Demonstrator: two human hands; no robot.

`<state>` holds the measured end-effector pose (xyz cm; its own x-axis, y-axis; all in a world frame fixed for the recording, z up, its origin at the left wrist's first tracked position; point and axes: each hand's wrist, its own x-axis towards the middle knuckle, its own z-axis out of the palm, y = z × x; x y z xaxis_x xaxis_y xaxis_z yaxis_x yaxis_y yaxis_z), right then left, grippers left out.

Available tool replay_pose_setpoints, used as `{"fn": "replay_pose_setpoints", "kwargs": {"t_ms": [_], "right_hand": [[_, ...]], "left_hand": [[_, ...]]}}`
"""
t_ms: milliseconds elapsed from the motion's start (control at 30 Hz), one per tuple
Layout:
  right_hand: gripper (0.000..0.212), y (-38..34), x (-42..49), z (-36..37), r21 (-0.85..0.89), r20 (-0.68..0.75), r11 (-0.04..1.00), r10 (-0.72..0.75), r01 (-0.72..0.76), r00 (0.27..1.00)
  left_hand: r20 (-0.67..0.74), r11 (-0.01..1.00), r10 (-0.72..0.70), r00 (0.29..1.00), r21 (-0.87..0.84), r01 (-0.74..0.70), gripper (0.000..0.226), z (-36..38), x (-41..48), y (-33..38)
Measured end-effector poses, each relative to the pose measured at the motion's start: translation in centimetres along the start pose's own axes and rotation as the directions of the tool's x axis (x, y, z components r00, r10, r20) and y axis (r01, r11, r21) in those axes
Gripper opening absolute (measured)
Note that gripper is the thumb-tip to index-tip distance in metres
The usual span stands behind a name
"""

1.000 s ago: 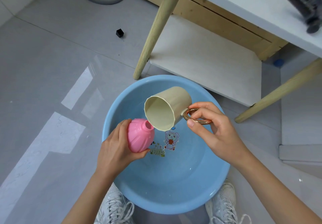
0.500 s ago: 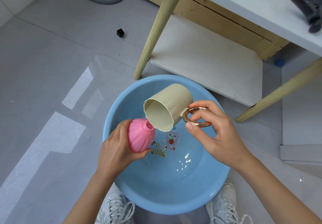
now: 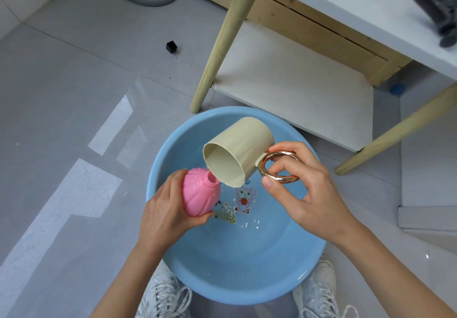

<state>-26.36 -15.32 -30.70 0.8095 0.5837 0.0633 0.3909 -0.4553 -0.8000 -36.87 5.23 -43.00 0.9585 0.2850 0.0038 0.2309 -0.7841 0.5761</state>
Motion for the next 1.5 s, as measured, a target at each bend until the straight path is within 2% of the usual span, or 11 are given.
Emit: {"fn": "replay_pose_setpoints", "kwargs": {"t_ms": [400,1500], "right_hand": [[0.021,-0.08,0.00,0.01,-0.081,-0.003,0.995,-0.052,0.051,0.999],[0.019,-0.47,-0.11,0.18,-0.133,0.006,0.987,-0.096,0.096,0.995]], "left_hand": [[0.000,1.000,-0.006,1.000,-0.011,0.006,0.098,0.04,0.01,-0.01],[0.005,1.000,-0.002,1.000,-0.013,0.002,0.099,0.11,0.03,-0.11]]}}
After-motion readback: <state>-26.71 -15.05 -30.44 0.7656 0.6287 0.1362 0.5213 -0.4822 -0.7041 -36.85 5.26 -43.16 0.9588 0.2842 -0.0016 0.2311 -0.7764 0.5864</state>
